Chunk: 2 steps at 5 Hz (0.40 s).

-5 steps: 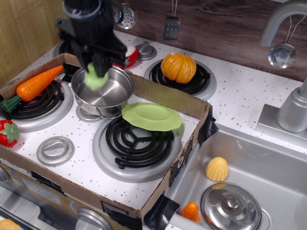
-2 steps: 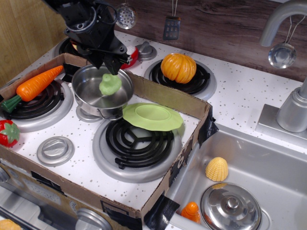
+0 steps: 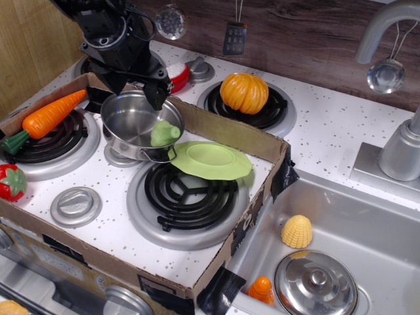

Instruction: Put broccoli in pot

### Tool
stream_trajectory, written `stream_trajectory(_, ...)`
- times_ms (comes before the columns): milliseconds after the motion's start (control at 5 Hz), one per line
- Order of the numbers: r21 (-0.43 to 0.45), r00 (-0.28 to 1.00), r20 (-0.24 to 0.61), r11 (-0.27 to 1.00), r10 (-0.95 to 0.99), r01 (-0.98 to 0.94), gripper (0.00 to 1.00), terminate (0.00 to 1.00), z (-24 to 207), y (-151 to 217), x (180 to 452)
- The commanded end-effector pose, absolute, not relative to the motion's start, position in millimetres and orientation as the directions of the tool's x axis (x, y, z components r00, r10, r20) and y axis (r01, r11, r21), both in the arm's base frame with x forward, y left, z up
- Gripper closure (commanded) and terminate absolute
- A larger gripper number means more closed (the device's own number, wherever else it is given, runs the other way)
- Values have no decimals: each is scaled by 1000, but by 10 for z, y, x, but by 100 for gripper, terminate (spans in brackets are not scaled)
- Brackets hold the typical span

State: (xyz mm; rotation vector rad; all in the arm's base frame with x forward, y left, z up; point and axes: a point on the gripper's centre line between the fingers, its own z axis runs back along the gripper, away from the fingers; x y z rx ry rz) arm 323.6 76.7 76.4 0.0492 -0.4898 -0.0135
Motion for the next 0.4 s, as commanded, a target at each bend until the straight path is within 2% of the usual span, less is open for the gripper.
stream_trajectory(0, 65, 857, 514, 998, -33, -1, 0, 0, 982, 758, 3301)
stream_trajectory(200, 65, 857, 514, 998, -33, -1, 0, 100, 982, 758, 3301)
